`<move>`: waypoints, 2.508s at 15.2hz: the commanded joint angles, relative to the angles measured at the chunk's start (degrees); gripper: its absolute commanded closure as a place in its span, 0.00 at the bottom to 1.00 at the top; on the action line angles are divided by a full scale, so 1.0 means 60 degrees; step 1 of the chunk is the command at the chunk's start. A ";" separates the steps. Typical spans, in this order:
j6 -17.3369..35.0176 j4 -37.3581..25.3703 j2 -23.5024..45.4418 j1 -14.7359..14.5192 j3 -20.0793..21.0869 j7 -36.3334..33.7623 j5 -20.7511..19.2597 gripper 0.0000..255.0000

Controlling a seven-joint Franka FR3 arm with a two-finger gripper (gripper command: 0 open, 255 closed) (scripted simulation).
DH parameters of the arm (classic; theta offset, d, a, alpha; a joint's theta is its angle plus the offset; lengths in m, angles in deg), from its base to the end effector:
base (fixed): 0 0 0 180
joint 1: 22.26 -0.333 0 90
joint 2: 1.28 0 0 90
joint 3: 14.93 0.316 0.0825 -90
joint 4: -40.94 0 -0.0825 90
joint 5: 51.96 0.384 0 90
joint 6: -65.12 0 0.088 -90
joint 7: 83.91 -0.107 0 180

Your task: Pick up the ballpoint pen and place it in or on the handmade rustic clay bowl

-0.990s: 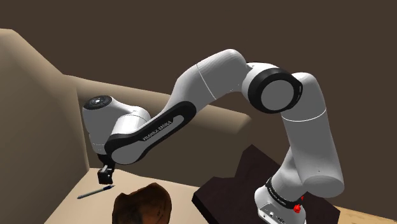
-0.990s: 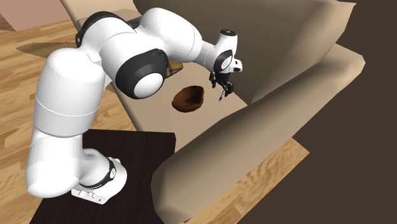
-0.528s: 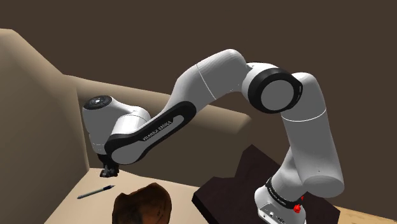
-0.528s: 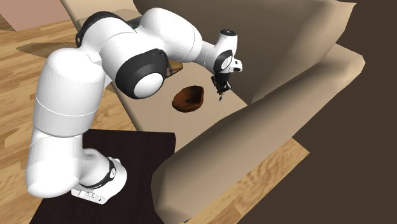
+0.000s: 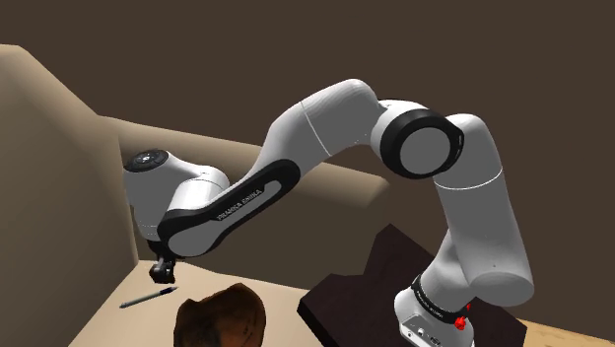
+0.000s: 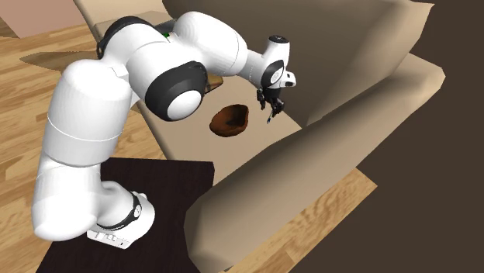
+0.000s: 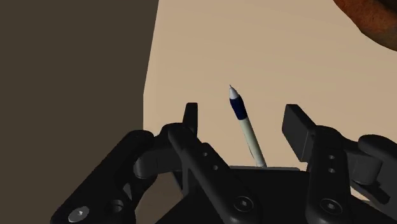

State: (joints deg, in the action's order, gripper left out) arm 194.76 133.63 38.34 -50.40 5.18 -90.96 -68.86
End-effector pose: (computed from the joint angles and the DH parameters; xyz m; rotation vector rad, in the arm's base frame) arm 0.4890 0.4892 0.2380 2.8706 1.2702 0.0110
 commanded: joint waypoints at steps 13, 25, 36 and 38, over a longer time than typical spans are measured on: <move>-0.2898 -0.7728 0.5404 -0.2261 -0.0437 0.3285 -0.1415 0.00; -0.2730 -0.7928 0.5758 -0.2280 -0.0485 0.3309 -0.1439 1.00; -0.2779 -0.7713 0.5505 -0.2236 -0.0457 0.3291 -0.1432 1.00; -0.2843 -0.7532 0.5270 -0.2198 -0.0428 0.3281 -0.1421 1.00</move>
State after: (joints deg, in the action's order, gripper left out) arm 178.25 88.51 70.44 -63.55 2.52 -71.32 -77.47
